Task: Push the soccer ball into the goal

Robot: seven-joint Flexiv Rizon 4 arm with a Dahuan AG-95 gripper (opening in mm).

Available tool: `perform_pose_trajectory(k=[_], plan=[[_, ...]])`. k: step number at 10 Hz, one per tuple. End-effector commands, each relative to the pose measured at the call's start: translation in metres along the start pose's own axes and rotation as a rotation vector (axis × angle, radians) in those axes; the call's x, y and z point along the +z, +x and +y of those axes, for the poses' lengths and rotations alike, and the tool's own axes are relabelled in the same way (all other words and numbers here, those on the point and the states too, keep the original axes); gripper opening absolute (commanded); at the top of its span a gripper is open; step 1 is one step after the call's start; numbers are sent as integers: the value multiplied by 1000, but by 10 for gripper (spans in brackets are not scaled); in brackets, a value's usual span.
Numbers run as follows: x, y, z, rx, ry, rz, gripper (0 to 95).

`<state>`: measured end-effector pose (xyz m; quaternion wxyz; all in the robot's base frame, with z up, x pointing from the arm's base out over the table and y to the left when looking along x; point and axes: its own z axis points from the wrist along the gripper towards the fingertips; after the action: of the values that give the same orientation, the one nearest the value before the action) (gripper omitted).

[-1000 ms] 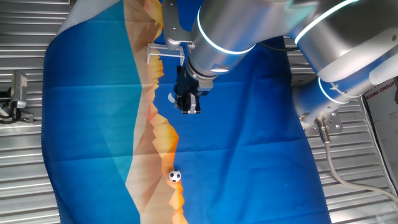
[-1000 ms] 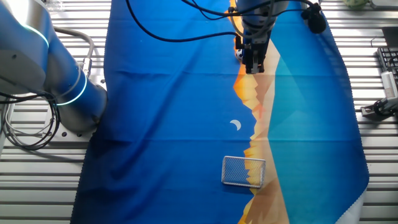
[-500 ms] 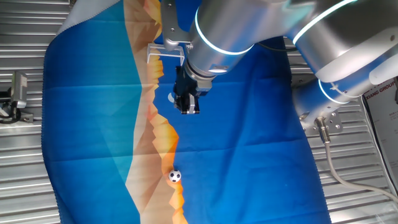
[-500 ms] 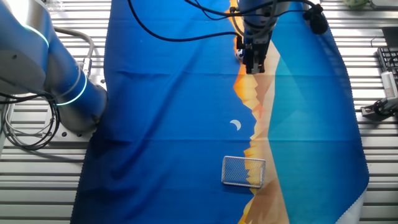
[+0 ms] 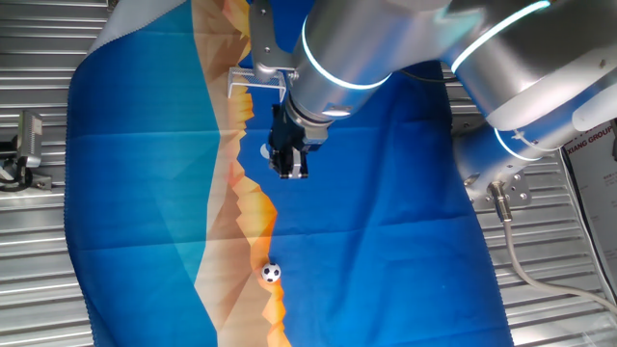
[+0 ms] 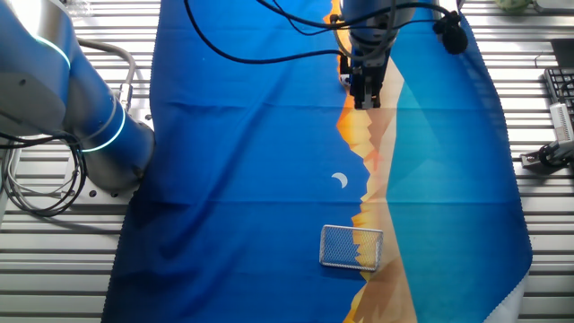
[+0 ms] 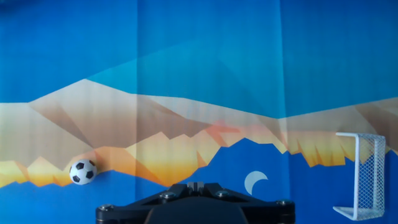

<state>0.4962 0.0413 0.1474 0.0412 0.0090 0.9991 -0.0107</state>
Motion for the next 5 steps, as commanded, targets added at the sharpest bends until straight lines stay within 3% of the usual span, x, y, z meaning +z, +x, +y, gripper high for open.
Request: perform_pose_trajectory(k=[1, 5], plan=[[6, -1, 0, -4, 9, -6, 0], [28, -3, 4, -7, -2, -24, 0]])
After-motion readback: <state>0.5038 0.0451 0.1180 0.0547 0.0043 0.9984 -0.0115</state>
